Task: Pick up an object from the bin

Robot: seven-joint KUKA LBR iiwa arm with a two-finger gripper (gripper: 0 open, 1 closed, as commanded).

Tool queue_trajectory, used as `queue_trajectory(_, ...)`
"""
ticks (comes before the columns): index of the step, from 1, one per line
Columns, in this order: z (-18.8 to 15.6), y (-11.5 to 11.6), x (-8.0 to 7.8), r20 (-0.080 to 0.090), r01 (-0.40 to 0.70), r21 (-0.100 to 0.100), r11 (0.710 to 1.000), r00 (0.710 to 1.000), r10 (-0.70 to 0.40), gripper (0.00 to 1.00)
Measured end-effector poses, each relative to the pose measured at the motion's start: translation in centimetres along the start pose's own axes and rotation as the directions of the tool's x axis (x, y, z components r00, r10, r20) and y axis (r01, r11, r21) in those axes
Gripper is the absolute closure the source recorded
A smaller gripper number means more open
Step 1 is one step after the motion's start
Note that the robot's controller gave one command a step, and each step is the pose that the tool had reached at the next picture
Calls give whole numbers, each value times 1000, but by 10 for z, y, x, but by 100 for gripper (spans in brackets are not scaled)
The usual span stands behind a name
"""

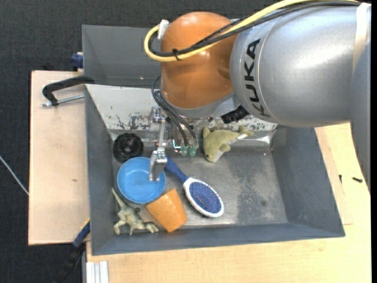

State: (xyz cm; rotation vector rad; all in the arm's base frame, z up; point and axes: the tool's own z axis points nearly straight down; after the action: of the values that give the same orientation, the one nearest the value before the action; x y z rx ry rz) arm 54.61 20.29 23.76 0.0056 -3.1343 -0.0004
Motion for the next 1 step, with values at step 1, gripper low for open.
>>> queue_trajectory(1,117,-26,12,6,35,-11,999,999,-35,0)
